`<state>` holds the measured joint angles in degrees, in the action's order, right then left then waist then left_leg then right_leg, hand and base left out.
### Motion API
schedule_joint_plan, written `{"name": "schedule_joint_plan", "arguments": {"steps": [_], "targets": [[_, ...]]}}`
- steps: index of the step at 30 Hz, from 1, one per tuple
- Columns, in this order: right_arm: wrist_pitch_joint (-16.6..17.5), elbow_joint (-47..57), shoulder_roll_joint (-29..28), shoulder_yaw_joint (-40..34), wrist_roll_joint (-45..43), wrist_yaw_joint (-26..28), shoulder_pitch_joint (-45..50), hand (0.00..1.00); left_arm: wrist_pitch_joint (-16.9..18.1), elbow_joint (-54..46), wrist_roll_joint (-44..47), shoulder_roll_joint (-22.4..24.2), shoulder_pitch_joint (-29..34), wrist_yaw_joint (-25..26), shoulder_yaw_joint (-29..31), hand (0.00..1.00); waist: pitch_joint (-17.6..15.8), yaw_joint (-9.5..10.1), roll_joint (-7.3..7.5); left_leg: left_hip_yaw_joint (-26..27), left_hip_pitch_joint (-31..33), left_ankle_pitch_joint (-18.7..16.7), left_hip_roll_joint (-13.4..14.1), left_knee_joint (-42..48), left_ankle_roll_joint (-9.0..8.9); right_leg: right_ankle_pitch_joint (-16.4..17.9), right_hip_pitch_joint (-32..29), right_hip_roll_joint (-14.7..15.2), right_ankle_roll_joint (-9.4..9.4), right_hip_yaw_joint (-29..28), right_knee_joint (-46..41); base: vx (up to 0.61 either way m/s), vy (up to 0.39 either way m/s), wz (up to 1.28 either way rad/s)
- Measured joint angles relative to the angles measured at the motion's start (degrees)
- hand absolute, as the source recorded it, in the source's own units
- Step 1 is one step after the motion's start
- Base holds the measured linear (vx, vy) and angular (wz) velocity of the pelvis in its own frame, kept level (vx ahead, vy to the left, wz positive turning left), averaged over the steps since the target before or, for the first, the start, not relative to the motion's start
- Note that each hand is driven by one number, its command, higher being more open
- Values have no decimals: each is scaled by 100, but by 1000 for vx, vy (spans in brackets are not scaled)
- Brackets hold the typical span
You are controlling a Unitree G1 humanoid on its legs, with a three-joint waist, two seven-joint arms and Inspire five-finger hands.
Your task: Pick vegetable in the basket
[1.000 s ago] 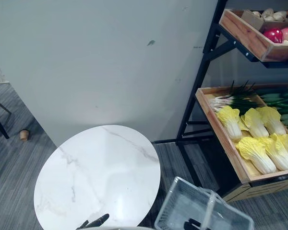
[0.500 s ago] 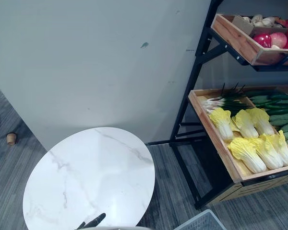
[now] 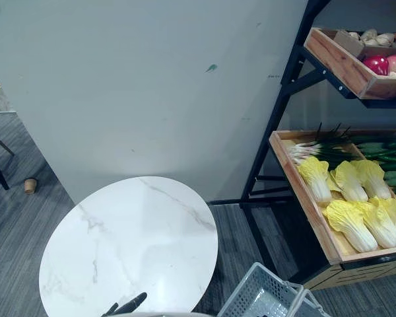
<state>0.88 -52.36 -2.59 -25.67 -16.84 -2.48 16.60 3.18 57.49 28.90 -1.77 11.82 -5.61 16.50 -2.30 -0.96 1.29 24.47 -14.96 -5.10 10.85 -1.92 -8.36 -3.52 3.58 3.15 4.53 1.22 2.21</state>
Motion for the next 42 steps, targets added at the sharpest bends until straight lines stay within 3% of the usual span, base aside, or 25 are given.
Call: {"name": "schedule_joint_plan", "arguments": {"steps": [1,2,3,4,5,6,8,9,10,11,12,14,16,25,33,34,35,36,37,38,39,40,41,42], "targets": [[33,7,-11,52,-7,9,-42,0,9,0,-13,18,-49,-19,184,100,-59,8,10,-33,165,-201,51,507,205,58,-87,-15,-18,-102,-192,-55,-89,-59],[76,10,-15,160,-16,51,-96,0,57,-13,0,32,-96,-41,446,100,-115,64,91,-208,611,-522,196,1589,711,173,-356,-52,-85,-371,-578,-84,-106,-121],[86,29,-14,309,-11,148,-217,0,179,-70,79,25,-111,-50,599,100,-108,86,251,-862,1171,-644,208,2609,880,295,-760,-108,-220,-802,-1053,-102,-119,-156],[84,24,15,454,-9,238,-467,0,274,-192,184,90,-276,-65,626,100,-264,83,295,-1446,1271,-1003,52,3043,700,291,-1076,-224,-210,-1117,-1304,-81,-71,-158],[61,-9,99,506,2,265,-585,0,330,-226,242,170,-333,-78,630,100,-391,138,215,-1644,1168,-1166,-35,3099,709,237,-1154,-387,-211,-1327,-1359,-109,27,-168],[28,-122,223,514,4,254,-772,0,400,-189,327,383,-387,-99,624,100,-516,226,-24,-1877,843,-1371,-159,2834,803,137,-1217,-758,-236,-1672,-1374,-166,97,-165],[-11,-197,235,518,48,239,-897,0,421,-77,360,380,-430,-118,470,100,-525,210,-90,-1639,417,-1595,-142,1941,764,126,-1481,-1041,-240,-1762,-1431,-208,56,-138],[-9,-181,232,539,51,244,-913,0,432,-41,364,373,-472,-114,461,100,-530,200,-154,-1549,394,-1644,-118,1735,748,134,-1561,-1006,-266,-1655,-1423,-185,-29,-103],[-4,-115,227,542,47,243,-929,0,459,7,417,344,-591,-75,472,100,-582,262,-123,-1305,422,-1629,-113,1646,585,246,-1975,-942,-426,-1405,-2169,-105,-27,-76],[25,-51,175,500,-73,244,-871,0,515,17,468,295,-587,-11,473,100,-598,234,-44,-1234,396,-1621,-218,1653,570,410,-2025,-878,-478,-1287,-2756,-42,-16,-78],[43,9,133,484,-110,256,-772,0,560,53,557,291,-594,39,463,100,-584,220,49,-1159,351,-1627,-322,1653,571,617,-1907,-755,-286,-1241,-2513,-2,33,-53],[65,50,215,481,1,288,-742,0,607,232,792,355,-663,122,342,100,-597,178,-133,-1101,373,-1537,-316,1565,542,331,-1834,-792,-253,-1286,-2132,-31,44,-37],[58,65,237,466,57,303,-747,0,607,244,897,336,-724,150,199,100,-613,151,-144,-1078,401,-1473,-320,1490,526,169,-1807,-798,-214,-1319,-1915,-5,9,-9],[62,-6,231,555,38,303,-747,0,625,242,923,276,-776,234,196,100,-643,192,-86,-908,346,-1464,-259,1400,527,-306,-1438,-835,-156,-1433,-1037,31,44,-7],[43,-30,210,548,-171,256,-746,0,628,247,646,259,-864,86,226,100,-706,167,-11,-657,103,-1424,-287,1597,615,-437,-1240,-963,-131,-1777,-822,54,54,-29],[46,-24,204,548,-186,256,-748,0,625,247,626,262,-873,69,248,100,-713,160,-6,-554,84,-1423,-286,1641,622,-496,-1257,-984,-162,-1700,-810,-30,-1,-64],[60,11,192,547,-187,259,-758,0,623,247,628,283,-854,71,334,100,-754,171,-25,-267,-56,-1421,-253,1656,627,-389,-1281,-947,-562,-1096,-805,-46,21,-101],[124,41,214,479,-134,239,-772,0,593,235,649,350,-849,111,425,100,-817,166,-115,28,-142,-1401,-176,1722,645,27,-1280,-732,-1081,-60,-1072,-44,46,-107],[177,44,231,458,-121,241,-786,0,575,189,653,369,-825,140,428,100,-848,169,-155,131,-170,-1369,-135,1802,665,233,-1318,-608,-1273,359,-1290,6,119,-116],[217,60,245,447,-123,251,-780,0,541,-18,656,371,-686,165,424,100,-859,187,-116,262,-194,-1367,-128,2008,670,407,-1556,-335,-1411,1014,-2082,91,127,-136],[219,88,171,508,-126,253,-729,0,505,-196,657,276,-604,182,443,100,-838,227,146,362,-234,-1336,-296,2292,779,222,-1554,-257,-1154,1109,-2250,109,104,-158],[240,107,94,611,-131,253,-740,0,478,-195,664,218,-610,231,495,100,-835,269,258,330,-71,-1299,-314,2581,1054,20,-1522,-291,-991,932,-2005,26,26,-195],[271,174,-46,523,-130,309,-797,0,420,-221,684,152,-600,278,581,100,-757,422,275,197,246,-1782,-485,1882,1134,-49,-1541,-375,-881,668,-1750,-173,-11,-184],[250,171,-41,417,-128,303,-827,0,416,-277,686,226,-620,256,561,100,-830,404,266,291,300,-1237,-428,1528,552,1153,-1895,9,-916,1208,-3732,-186,-33,-151]]}}
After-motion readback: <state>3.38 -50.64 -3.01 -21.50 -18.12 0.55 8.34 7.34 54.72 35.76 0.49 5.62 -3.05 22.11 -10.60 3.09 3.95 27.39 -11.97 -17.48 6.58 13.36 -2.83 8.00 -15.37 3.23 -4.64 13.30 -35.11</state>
